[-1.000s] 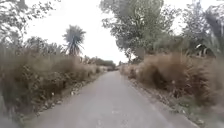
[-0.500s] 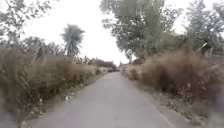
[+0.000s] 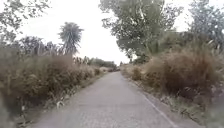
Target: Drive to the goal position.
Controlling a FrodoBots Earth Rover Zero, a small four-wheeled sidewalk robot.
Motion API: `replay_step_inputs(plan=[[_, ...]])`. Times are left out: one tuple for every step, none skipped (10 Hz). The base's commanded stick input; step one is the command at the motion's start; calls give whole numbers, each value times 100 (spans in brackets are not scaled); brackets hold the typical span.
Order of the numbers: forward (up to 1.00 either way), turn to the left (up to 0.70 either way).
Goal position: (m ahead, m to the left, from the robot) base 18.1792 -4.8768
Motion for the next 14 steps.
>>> replay_step_inputs(plan=[[70,0],[70,0],[70,0],[70,-12],[70,-22],[70,-32],[70,-20],[70,-11],[70,-2],[70,0],[70,0],[70,0],[70,0],[70,0]])
